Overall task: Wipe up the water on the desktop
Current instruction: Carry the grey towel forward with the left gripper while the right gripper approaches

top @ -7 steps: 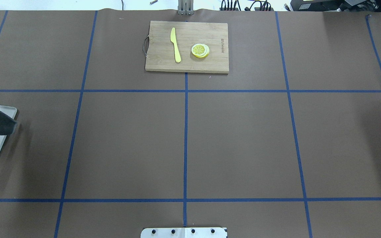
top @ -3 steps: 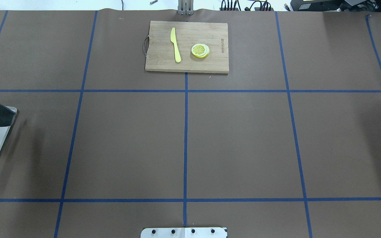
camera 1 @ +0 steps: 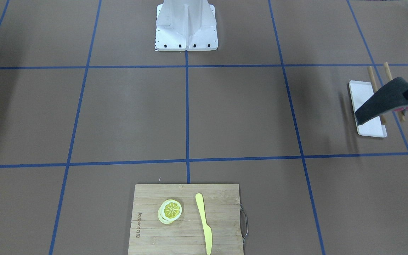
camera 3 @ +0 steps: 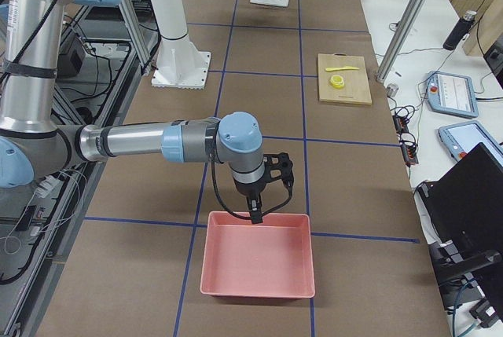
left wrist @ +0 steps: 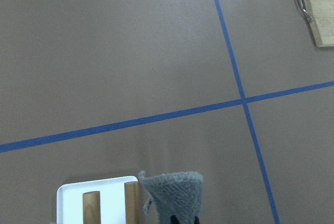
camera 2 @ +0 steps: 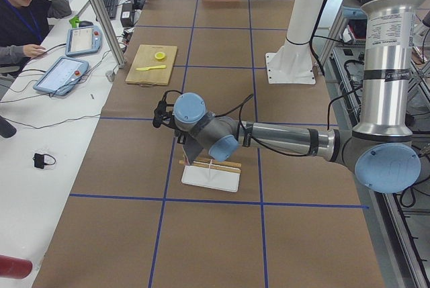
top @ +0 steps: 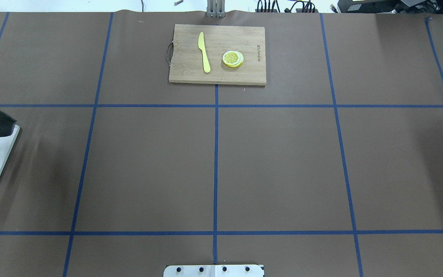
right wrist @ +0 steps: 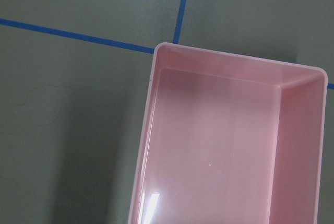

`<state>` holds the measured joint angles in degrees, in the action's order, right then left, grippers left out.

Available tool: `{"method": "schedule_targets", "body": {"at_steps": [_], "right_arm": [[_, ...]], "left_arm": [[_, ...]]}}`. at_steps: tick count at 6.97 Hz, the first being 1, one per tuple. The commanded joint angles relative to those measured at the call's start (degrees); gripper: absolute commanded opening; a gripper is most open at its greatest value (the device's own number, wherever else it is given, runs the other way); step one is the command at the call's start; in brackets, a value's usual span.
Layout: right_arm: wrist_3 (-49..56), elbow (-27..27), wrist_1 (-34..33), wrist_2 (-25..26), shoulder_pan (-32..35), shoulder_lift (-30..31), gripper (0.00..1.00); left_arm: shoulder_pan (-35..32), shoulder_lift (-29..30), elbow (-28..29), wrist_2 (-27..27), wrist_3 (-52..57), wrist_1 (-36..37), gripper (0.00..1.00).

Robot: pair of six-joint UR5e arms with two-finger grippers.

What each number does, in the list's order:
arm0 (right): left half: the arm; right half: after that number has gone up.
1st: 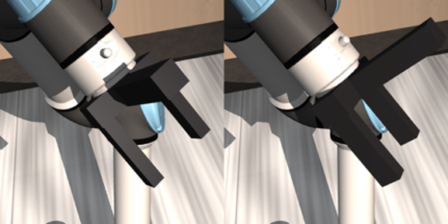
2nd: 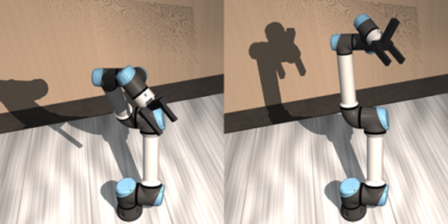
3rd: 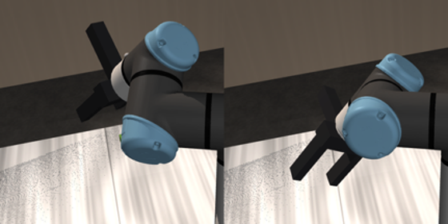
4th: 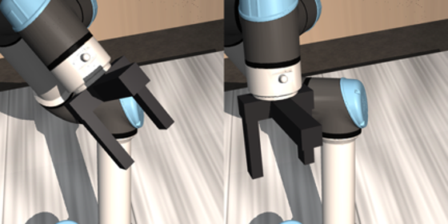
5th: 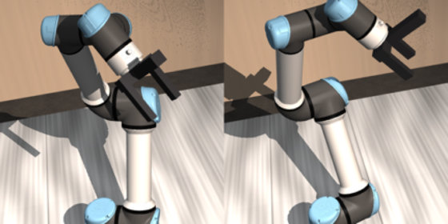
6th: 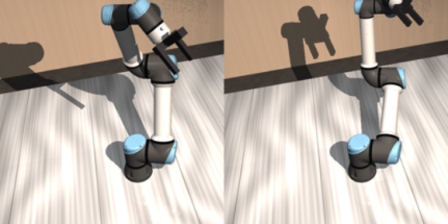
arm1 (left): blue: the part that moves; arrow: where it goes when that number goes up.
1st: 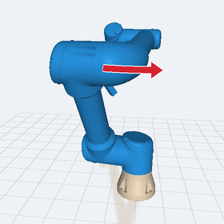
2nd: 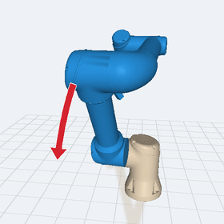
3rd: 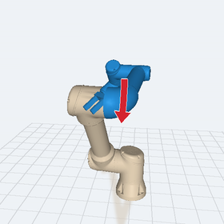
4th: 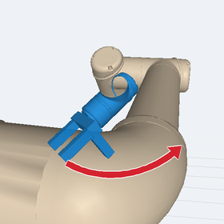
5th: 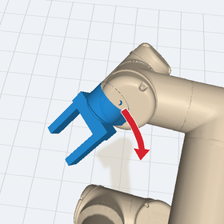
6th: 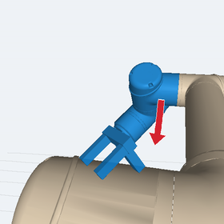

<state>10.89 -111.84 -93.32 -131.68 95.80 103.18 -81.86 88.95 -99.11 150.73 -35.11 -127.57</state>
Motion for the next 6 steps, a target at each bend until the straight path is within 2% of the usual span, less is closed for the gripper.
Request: {"method": "schedule_targets", "body": {"at_steps": [1,3,4,6], "right_arm": [[-0.78,-2.93,-0.02,-1.02,-0.08,-0.08,1.0],[-4.8,-3.64,0.16,-6.63,-0.43,-1.13,1.0],[-9.18,-4.43,0.16,-7.44,-1.83,-2.79,1.0],[-12.73,-4.79,0.07,-11.29,-5.43,-8.84,1.0]], "left_arm": [[0.38,4.88,-3.89,-0.26,-12.3,1.19,0.0],[2.39,9.2,-3.9,-0.35,-18.38,1.19,0.0],[4.32,11.74,-4.07,-2.53,-22.85,1.1,0.0],[8.89,15.7,-4.16,-4.39,-28.76,0.92,0.0]]}}
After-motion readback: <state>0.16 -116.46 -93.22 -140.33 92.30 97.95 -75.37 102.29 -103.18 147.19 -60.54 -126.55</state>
